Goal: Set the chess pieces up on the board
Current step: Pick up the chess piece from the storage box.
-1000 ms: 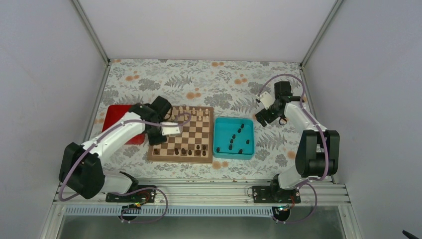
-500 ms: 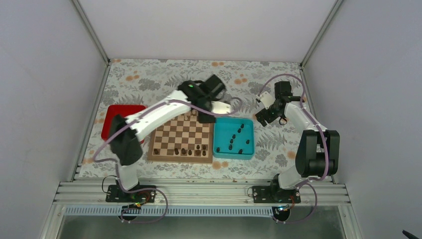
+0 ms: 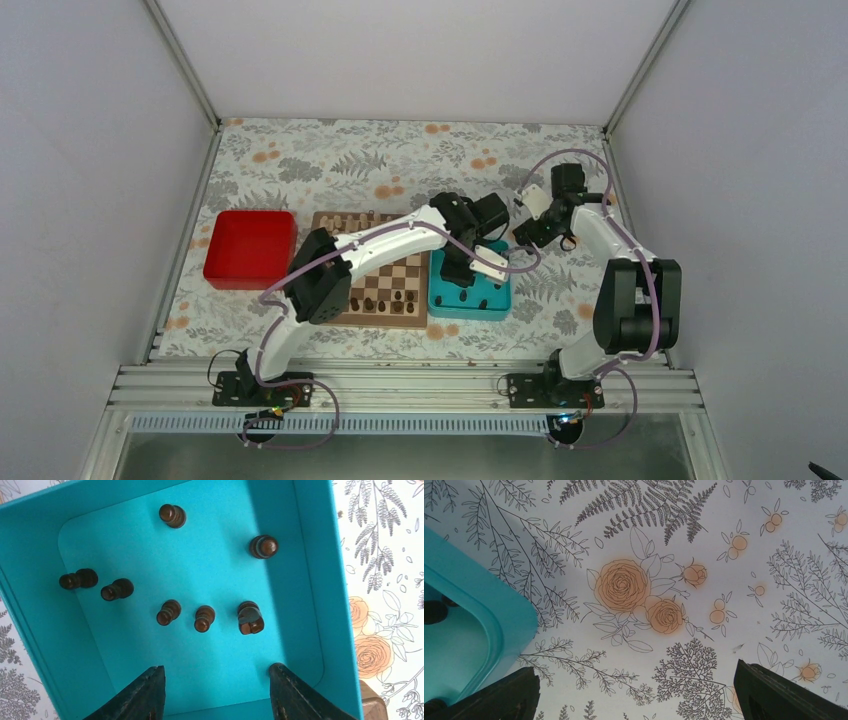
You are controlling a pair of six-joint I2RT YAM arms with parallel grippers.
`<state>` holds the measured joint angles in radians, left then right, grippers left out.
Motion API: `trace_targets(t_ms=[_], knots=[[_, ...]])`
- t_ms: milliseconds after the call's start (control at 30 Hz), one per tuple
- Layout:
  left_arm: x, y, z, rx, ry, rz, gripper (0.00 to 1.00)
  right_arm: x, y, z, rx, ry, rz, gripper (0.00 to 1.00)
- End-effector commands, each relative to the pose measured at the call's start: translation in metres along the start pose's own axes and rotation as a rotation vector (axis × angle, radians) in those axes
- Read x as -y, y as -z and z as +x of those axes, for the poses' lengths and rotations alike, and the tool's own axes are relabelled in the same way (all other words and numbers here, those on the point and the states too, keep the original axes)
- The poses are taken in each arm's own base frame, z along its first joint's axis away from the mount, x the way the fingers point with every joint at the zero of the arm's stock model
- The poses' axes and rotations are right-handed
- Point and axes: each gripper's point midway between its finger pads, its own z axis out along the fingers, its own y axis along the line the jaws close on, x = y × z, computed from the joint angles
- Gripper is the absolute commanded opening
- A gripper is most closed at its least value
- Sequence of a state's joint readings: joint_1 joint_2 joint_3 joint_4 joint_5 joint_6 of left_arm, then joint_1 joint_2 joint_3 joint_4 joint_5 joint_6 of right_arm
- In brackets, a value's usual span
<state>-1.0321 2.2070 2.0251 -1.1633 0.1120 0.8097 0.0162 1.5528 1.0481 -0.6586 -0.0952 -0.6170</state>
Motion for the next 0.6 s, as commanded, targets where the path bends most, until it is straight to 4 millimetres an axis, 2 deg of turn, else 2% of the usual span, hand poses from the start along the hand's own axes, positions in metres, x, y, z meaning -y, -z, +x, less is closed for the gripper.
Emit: trace_targets(t_ms=[0,200,567], knots=[[0.012,0.001,-0.009,0.026,-0.048,0.034,0.53,-0.002,-0.006,0.007,-0.015,0.001,-0.019,1.0],[0.022,-0.006,-0.009,0.026,-0.051,0.087,0.51,-0.003,-0.006,0.007,-0.016,0.002,-0.02,1.0],[0.03,-0.02,0.002,-0.02,-0.066,0.102,0.51,-0.003,-0.006,0.007,-0.019,0.004,-0.023,1.0]])
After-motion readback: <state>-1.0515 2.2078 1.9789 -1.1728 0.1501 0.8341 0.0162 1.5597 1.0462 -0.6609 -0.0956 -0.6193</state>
